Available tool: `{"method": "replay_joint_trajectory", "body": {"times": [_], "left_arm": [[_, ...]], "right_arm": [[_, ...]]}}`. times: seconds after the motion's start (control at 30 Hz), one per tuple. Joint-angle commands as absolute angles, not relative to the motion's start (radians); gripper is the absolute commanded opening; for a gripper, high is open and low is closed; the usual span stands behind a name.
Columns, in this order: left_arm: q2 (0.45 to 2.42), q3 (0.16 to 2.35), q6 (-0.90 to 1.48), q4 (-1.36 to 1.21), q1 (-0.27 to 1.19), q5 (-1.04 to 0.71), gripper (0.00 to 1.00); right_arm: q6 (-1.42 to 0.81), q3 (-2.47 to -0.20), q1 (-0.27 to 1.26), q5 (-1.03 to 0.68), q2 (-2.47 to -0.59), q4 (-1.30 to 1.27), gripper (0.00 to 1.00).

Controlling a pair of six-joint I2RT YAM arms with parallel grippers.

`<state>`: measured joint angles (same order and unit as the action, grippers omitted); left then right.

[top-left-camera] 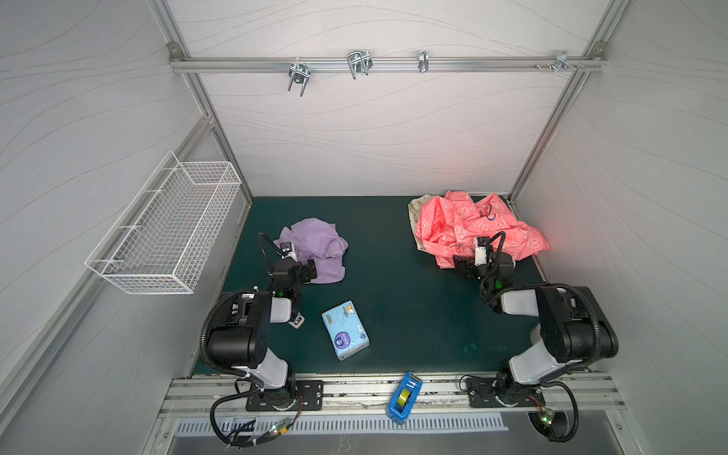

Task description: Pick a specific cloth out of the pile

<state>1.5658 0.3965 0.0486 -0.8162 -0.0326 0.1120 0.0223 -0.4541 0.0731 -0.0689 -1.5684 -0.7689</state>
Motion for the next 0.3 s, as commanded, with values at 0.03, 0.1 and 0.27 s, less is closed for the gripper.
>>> {"method": "replay_joint_trajectory", "body": {"times": [0.03, 0.1, 0.27], "left_arm": [[1.561, 0.433, 0.043, -0.829, -0.032, 0.118, 0.99], [1.560, 0.434, 0.044, -0.832, -0.032, 0.118, 0.99], [1.555, 0.425, 0.043, -0.840, -0.032, 0.115, 0.99]], "right_arm": [[0.020, -0.463, 0.068, -0.082, -1.572, -0.757, 0.99], [0.020, -0.463, 0.069, -0.082, -1.571, -0.757, 0.99], [0.020, -0.463, 0.068, -0.082, -1.573, -0.758, 0.99]]}}
